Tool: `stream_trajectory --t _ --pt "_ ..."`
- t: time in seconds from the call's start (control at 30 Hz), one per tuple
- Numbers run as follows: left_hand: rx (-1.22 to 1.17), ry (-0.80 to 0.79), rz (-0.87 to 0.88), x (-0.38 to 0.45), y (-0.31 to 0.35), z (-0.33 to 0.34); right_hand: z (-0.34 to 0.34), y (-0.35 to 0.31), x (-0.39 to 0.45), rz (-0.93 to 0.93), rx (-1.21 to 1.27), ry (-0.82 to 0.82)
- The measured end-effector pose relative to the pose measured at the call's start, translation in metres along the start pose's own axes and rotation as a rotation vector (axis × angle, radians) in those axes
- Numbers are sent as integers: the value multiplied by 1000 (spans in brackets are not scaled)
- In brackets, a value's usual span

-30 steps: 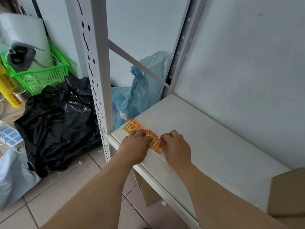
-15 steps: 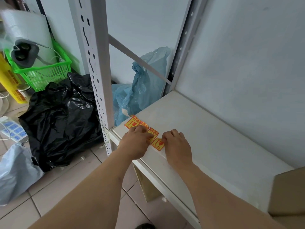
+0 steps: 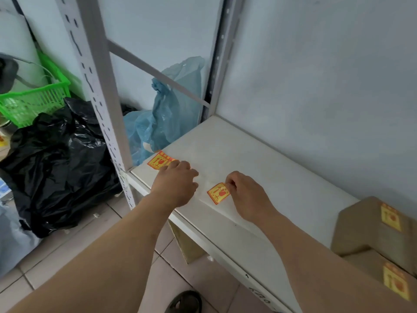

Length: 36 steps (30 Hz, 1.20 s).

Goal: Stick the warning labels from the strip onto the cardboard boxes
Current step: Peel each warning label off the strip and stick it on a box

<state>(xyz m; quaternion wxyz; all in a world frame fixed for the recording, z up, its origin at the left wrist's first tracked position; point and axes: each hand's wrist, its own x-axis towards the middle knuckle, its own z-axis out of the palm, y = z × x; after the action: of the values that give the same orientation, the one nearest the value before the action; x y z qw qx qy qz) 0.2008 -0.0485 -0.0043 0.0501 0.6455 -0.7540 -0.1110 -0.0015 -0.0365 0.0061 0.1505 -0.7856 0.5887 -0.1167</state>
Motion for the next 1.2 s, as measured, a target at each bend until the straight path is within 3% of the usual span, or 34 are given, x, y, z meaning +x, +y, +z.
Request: stream_trajectory --t 0.27,0.57,0.8,1.2 --pt "90 11 392 -19 116 -23 -82 42 -85 56 -130 -113" --pt "111 74 732 -67 249 -20 -157 102 -227 327 -23 -8" --pt "49 77 867 -100 331 -18 -182 137 -313 456 97 137" --pt "69 -38 1012 -135 395 5 -218 211 -390 603 303 169"
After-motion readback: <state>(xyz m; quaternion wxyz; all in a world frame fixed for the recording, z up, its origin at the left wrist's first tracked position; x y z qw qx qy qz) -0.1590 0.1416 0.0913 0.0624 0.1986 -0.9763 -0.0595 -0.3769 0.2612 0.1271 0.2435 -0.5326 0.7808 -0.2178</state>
